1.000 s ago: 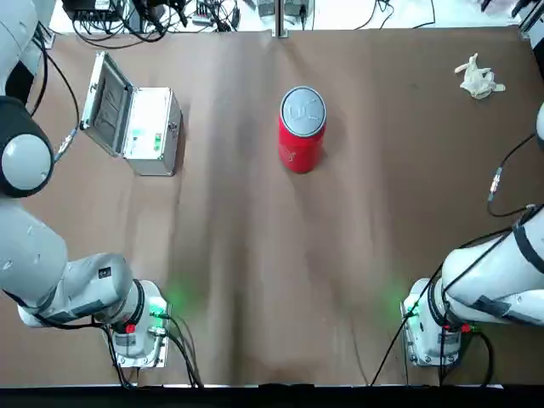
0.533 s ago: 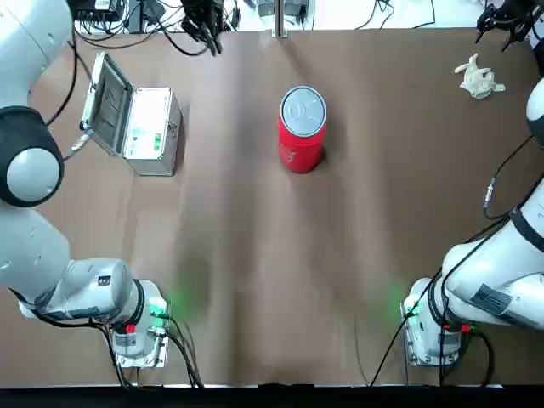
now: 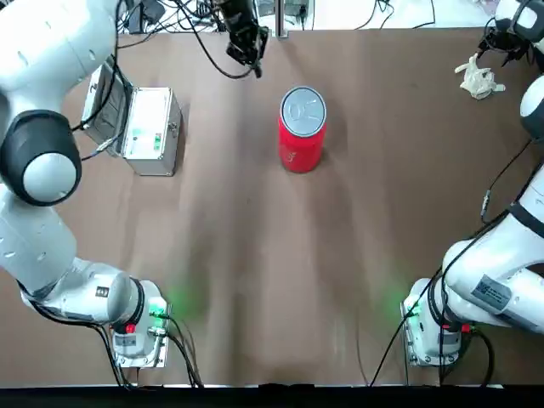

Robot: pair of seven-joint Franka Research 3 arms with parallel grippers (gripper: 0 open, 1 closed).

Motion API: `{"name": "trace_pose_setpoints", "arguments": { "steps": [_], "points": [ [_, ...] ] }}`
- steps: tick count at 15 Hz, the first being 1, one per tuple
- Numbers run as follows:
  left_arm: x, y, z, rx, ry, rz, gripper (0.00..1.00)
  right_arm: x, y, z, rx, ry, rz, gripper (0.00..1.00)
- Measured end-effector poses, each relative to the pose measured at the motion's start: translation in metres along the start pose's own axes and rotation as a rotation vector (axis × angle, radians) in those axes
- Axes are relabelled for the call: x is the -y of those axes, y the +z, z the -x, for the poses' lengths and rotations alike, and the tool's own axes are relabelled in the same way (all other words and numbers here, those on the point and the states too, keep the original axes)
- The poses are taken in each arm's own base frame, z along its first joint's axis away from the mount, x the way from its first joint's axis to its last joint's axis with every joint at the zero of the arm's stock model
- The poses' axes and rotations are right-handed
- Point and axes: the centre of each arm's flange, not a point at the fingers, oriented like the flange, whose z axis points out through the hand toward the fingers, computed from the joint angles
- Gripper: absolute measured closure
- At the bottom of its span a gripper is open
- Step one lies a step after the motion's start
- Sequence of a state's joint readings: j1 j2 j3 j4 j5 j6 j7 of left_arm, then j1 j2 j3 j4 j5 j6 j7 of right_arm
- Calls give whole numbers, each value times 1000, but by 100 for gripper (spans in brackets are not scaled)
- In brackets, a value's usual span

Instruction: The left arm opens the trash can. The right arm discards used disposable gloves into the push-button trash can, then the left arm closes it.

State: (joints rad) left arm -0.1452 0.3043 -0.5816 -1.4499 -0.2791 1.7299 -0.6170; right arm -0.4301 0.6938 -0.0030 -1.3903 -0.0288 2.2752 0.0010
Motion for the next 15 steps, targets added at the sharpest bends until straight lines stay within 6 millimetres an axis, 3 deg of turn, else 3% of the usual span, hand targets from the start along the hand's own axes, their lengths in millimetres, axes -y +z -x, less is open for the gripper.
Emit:
{"name": "trace_pose_setpoints", "arguments": {
  "steps": [4, 8, 15],
  "points": [
    [-42, 52, -7, -91, -23, 20, 99, -29, 40, -5, -107, 34, 42, 3],
    [-86, 103, -12, -204, -66, 70, 99, -35, 83, -5, -157, 109, 57, 4],
    [-92, 174, -51, -339, -56, 102, 99, -19, 100, -16, -209, 194, 43, 4]
  ]
}}
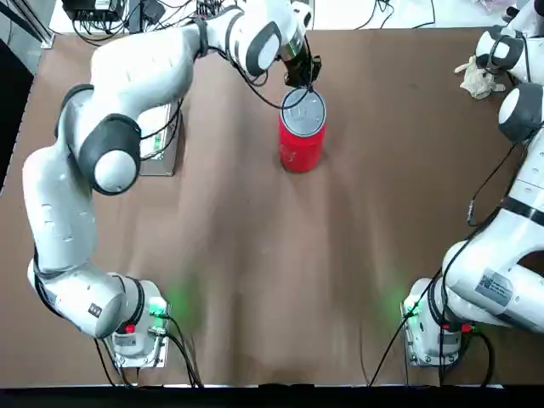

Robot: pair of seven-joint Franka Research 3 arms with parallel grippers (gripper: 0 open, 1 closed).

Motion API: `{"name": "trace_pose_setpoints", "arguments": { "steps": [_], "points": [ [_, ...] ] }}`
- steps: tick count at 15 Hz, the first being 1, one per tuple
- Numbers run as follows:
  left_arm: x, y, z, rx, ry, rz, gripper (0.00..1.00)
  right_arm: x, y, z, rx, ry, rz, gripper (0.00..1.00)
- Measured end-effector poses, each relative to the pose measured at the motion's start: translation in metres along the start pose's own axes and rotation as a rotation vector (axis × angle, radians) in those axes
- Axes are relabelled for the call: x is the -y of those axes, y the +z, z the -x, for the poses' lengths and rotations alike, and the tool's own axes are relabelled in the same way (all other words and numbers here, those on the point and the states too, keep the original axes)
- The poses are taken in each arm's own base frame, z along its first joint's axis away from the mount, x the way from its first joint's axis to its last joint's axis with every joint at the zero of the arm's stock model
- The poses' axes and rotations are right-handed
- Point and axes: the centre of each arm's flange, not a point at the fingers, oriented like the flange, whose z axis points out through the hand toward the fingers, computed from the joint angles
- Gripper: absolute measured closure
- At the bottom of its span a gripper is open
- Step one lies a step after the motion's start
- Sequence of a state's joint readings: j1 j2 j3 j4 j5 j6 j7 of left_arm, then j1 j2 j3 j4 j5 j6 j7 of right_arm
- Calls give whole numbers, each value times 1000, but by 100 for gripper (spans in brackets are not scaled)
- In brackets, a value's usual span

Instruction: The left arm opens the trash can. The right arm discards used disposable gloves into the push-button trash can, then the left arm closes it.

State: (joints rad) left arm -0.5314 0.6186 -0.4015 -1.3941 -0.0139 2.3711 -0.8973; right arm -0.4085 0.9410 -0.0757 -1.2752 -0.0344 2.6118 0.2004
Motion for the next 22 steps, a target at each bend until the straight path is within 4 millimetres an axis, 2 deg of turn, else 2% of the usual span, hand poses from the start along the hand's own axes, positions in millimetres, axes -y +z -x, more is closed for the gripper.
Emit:
{"name": "trace_pose_setpoints", "arguments": {
  "steps": [3, 5, 9, 15, 20, 22],
  "points": [
    [-7, 19, 10, -54, 20, -30, 99, 5, 11, 5, -5, 1, -3, 4],
    [-13, 25, 16, -66, 24, -38, 99, 8, 18, 8, -18, 1, -7, 4],
    [-14, 25, 15, -71, 24, -38, 99, 11, 28, 14, -24, 5, -9, 4],
    [-15, 26, 20, -64, 29, -45, 99, 4, 44, 21, -46, 7, 0, 7],
    [-14, 28, 20, -60, 29, -51, 99, 3, 48, 23, -43, 8, 4, 20],
    [-13, 30, 20, -58, 29, -54, 99, 3, 50, 25, -39, 7, 4, 20]
  ]
}}
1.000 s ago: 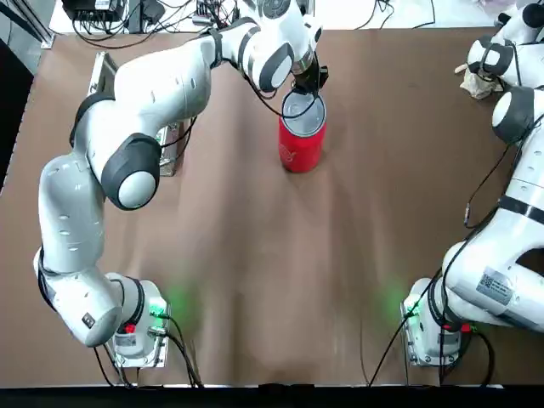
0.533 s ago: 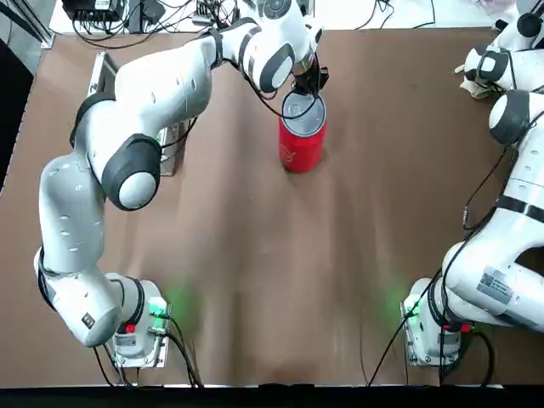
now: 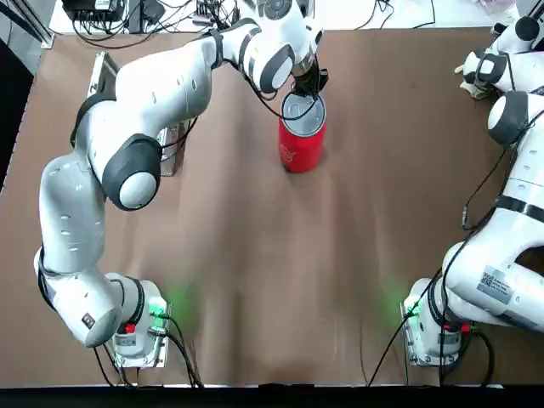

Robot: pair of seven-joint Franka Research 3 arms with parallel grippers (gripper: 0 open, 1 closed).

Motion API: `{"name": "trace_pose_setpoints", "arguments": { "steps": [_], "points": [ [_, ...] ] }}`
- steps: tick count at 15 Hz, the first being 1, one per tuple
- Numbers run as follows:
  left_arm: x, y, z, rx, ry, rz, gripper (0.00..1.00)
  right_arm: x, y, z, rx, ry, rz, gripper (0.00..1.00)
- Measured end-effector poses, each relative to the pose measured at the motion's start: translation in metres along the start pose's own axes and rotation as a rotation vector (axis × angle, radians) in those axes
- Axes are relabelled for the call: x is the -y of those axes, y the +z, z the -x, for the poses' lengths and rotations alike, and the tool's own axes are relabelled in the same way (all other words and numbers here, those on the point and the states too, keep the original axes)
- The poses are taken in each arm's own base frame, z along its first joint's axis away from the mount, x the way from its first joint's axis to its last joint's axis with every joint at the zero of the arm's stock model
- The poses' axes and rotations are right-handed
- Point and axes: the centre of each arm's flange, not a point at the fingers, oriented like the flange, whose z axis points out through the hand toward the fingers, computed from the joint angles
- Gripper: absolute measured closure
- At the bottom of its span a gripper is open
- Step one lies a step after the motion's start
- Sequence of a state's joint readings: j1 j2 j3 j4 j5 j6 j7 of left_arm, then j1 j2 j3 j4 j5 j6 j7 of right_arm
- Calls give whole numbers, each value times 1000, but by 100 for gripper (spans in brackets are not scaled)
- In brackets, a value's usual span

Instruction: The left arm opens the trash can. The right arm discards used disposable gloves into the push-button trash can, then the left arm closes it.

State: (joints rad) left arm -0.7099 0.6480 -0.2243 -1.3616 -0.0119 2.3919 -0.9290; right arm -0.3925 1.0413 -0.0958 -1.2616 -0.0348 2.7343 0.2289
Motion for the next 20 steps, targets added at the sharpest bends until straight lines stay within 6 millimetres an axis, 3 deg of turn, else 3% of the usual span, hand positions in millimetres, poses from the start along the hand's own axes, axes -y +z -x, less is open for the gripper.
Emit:
{"name": "trace_pose_setpoints", "arguments": {
  "steps": [5, 9, 11, 12, 14, 18, 20],
  "points": [
    [4, 10, 1, 10, -2, -11, 99, -1, 5, 4, 9, -3, 4, 21],
    [4, 13, 2, 10, 1, -14, 99, -1, 2, 2, 4, -4, 5, 42],
    [4, 13, 2, 7, 7, -17, 99, -1, 2, 2, 4, -4, 6, 44],
    [4, 14, 2, 6, 9, -19, 99, -2, 2, 1, 2, -4, 7, 52],
    [3, 14, 3, 3, 15, -21, 99, -2, 2, 0, 2, -3, 8, 56],
    [4, 16, 3, 3, 17, -23, 99, -10, 1, -1, 2, 2, 19, 93],
    [3, 16, 3, 2, 18, -23, 99, -11, 1, -2, 2, 5, 20, 98]
  ]
}}
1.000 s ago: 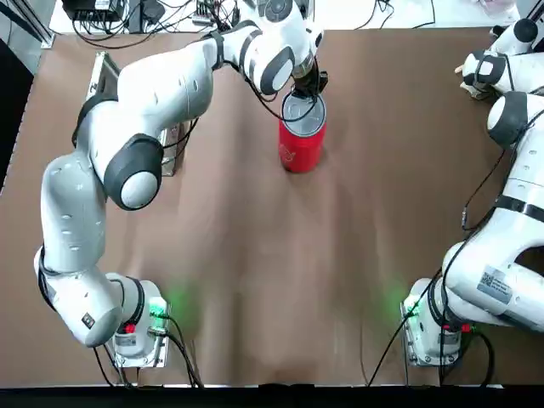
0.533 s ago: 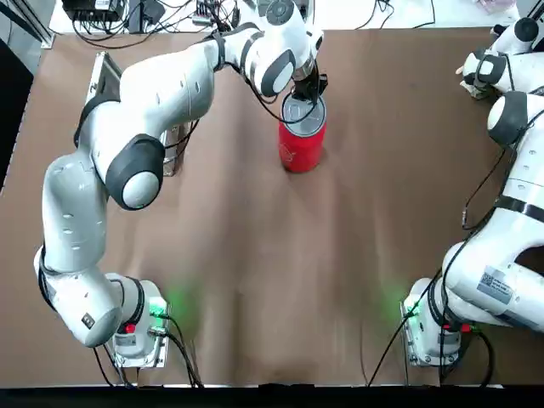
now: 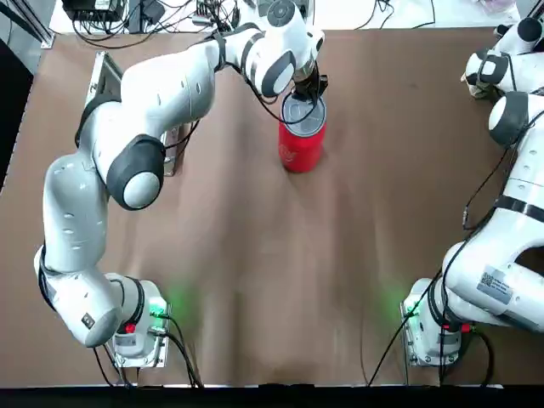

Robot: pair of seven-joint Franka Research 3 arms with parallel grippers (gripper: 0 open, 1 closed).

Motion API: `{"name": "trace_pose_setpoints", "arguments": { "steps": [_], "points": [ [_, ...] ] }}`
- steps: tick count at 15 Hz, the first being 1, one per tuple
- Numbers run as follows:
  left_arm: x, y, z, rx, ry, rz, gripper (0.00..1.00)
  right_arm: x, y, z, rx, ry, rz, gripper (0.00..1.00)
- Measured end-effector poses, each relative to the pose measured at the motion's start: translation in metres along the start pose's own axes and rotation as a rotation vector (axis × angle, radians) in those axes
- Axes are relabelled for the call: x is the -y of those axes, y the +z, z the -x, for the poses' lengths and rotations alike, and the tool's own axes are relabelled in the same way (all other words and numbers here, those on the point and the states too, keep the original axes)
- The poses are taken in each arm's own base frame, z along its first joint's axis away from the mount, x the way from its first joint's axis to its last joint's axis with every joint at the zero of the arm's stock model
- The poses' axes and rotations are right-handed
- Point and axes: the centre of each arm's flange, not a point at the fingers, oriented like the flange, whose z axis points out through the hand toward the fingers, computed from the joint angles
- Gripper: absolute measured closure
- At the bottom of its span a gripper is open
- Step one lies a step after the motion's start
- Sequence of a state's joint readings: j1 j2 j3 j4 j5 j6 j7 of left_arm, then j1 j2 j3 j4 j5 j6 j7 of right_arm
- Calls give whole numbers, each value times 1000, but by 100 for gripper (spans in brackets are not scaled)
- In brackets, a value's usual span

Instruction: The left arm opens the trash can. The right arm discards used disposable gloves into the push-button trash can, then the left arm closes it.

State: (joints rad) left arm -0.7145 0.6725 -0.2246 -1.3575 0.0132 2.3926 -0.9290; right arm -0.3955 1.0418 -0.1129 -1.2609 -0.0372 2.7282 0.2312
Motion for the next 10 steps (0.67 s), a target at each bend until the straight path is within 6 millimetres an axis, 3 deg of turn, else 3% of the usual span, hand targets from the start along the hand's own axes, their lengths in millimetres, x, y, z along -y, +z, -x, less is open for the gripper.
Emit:
{"name": "trace_pose_setpoints", "arguments": {
  "steps": [5, 7, 10],
  "points": [
    [-1, -1, 0, -1, 1, 1, 99, 10, -19, -5, 85, -8, 14, 98],
    [-1, -2, 0, 2, 1, -3, 99, 18, -43, -14, 130, -15, 20, 98],
    [-3, -8, -1, 13, 1, -19, 99, 40, -96, -29, 217, -36, 28, 98]
  ]
}}
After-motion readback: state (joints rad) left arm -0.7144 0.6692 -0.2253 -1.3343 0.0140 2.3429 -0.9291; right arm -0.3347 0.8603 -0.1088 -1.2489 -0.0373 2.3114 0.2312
